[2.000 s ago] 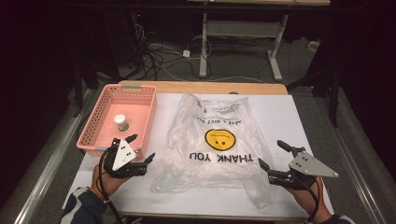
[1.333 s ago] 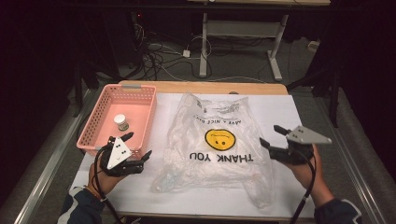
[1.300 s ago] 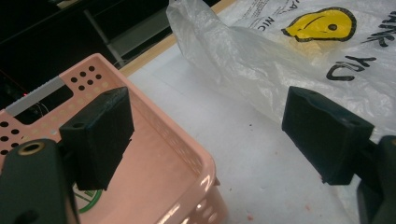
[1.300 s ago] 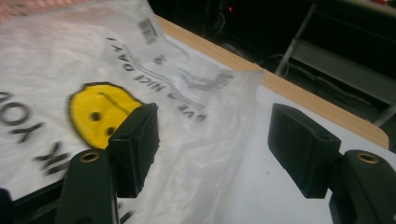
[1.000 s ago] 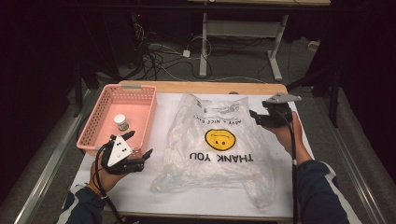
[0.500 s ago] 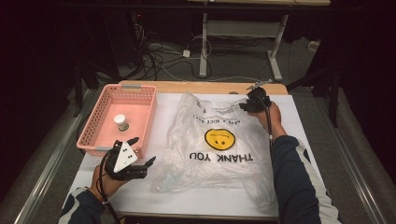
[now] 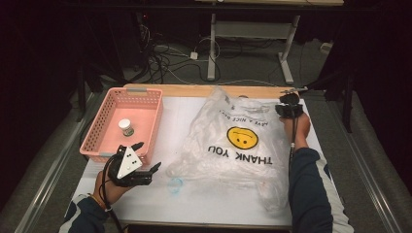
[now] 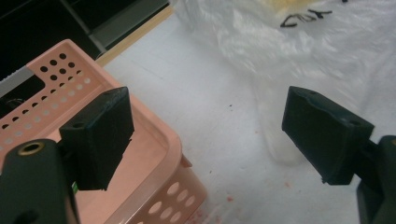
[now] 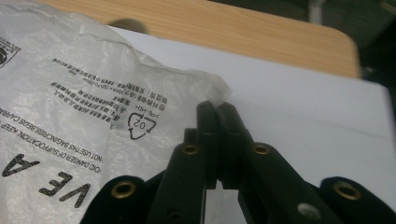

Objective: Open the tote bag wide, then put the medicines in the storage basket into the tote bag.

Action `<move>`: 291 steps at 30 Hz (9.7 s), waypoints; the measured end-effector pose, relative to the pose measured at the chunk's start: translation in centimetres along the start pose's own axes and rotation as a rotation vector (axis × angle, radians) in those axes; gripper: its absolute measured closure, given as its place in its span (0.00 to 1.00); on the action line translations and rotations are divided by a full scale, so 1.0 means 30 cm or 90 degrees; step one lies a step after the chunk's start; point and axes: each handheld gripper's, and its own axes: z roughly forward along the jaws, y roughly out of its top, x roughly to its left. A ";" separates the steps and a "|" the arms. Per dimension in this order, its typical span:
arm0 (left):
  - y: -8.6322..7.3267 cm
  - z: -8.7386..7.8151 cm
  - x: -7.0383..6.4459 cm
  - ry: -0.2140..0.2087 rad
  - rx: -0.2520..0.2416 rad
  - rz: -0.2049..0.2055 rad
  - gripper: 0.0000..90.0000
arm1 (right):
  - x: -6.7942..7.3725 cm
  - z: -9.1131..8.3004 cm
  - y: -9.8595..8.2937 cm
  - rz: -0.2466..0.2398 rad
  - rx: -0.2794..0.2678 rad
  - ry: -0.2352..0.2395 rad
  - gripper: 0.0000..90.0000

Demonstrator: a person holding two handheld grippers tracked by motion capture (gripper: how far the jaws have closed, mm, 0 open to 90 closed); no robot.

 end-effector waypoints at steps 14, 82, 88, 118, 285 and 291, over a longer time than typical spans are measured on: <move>0.000 0.016 -0.006 0.014 0.022 0.004 0.18 | -0.058 -0.141 -0.217 0.009 0.033 0.000 1.00; -0.018 -0.010 -0.005 -0.003 0.021 0.005 0.18 | 0.574 -0.480 -0.227 -0.367 -0.153 0.300 1.00; -0.010 -0.011 0.005 0.005 0.020 0.004 0.18 | 0.540 -0.471 -0.153 -0.329 -0.200 0.247 1.00; 0.036 -0.058 0.150 0.100 0.018 -0.064 0.18 | 0.487 -0.697 -0.054 -0.310 -0.352 0.223 1.00; 0.323 0.339 -0.110 -0.036 -0.047 -0.017 0.24 | 0.429 -0.561 -0.115 -0.251 -0.255 0.236 1.00; 0.286 0.443 -0.107 -0.077 0.026 -0.050 0.33 | 0.420 -0.548 -0.125 -0.254 -0.241 0.237 1.00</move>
